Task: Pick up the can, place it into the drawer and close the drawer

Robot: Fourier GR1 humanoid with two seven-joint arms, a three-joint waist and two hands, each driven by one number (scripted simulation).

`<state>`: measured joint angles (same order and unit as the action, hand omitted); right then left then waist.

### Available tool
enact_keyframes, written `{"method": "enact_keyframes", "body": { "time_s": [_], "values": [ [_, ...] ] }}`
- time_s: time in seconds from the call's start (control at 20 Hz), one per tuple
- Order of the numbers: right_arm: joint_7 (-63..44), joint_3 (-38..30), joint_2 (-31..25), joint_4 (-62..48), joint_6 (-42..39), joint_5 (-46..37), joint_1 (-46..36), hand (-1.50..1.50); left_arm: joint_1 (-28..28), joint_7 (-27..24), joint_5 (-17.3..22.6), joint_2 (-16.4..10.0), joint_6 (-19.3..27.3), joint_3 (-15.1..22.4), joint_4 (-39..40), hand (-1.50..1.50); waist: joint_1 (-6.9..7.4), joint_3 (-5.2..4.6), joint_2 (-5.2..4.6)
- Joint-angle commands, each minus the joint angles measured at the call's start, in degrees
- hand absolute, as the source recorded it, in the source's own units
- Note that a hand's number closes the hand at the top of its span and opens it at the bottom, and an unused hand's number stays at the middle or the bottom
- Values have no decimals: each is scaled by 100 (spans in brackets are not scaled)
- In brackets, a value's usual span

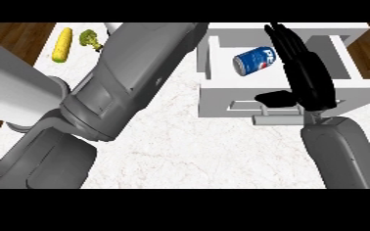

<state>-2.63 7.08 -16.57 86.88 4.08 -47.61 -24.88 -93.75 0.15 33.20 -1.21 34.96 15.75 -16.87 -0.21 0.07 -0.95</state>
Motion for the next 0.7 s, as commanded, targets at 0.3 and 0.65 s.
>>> {"method": "enact_keyframes", "body": {
  "time_s": [0.3,0.65],
  "values": [
    [343,-106,589,-2767,1348,-916,-1295,-150,182,409,-183,-481,-213,-28,-336,-150,225,-2,50],
    [707,-581,625,-4354,2694,-1184,-2050,-150,594,552,-329,-728,-265,65,-846,-150,390,-1,57]
  ]
}}
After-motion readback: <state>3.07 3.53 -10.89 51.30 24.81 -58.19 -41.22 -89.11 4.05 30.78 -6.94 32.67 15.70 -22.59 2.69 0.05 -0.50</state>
